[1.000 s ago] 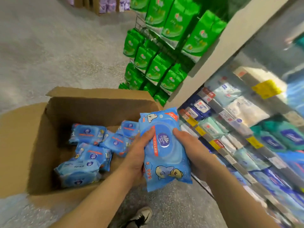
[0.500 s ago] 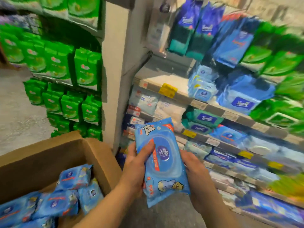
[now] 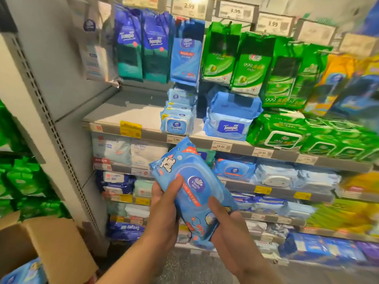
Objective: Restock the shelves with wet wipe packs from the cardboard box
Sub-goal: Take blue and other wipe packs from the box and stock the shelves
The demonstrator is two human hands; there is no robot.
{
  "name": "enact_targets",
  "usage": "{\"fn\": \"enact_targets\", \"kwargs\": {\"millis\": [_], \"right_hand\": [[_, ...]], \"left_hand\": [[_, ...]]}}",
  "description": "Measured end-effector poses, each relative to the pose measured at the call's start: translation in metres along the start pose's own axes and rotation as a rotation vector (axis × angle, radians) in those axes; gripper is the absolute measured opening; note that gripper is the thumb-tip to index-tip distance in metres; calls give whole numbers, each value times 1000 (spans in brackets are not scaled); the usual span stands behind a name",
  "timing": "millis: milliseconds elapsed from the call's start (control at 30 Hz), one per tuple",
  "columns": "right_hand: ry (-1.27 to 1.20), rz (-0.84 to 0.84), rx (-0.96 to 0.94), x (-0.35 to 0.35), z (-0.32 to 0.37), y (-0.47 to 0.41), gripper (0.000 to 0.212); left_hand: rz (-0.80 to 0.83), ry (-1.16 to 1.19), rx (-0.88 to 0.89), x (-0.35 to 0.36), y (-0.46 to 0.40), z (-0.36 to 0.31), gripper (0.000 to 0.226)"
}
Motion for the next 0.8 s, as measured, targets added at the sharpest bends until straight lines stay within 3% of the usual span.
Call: {"fn": "enact_targets", "kwargs": {"millis": [167, 267, 467, 567, 667, 800], "right_hand": [[224, -36, -35, -32, 25, -12, 59], [313, -43, -25, -38, 28, -25, 65], [424, -2, 47, -23, 31, -63, 49], [544, 5, 63, -5, 37, -87, 70], [589, 63, 19, 22, 46, -117, 43], [592, 172, -45, 72, 56, -167, 47]], "left_hand": [[53, -208, 0, -2, -18, -7, 53], [-8, -183, 4, -21, -29, -10, 71], [2, -246, -4, -55, -49, -35, 104], [-7, -263, 8, -78, -62, -58, 111], [-8, -293, 55, -98, -78, -90, 113], [46, -442, 107, -118, -103, -143, 106]]}}
Point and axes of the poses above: each hand's wrist, its own y-axis away from the middle knuckle, its own x-axis out of the palm, z = x × y, the point moved 8 cm from there along -y, towards the middle knuckle, and after that the axes turned 13 degrees about z, right-handed, at the moved point
